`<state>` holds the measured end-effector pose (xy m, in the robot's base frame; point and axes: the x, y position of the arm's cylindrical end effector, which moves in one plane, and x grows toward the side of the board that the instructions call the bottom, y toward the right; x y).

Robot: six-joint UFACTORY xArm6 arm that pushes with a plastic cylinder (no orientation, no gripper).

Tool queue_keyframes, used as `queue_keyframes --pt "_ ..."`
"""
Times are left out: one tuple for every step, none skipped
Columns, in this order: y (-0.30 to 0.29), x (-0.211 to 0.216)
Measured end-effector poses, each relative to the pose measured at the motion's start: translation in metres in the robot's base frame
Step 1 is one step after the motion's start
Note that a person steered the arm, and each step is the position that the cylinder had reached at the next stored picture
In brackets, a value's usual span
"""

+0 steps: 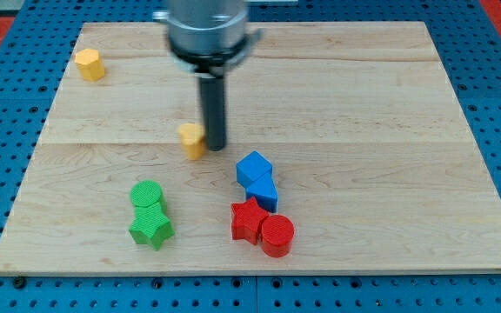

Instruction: Move the heart below the hexagon

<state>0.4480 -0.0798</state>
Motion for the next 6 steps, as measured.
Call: queue_keyframes --pt "-0.074 0.001" --pt "-0.096 0.009" --pt "-0.134 0.008" --pt "-0.151 0.017" --pt "-0.189 0.023" --pt "-0.219 -0.004"
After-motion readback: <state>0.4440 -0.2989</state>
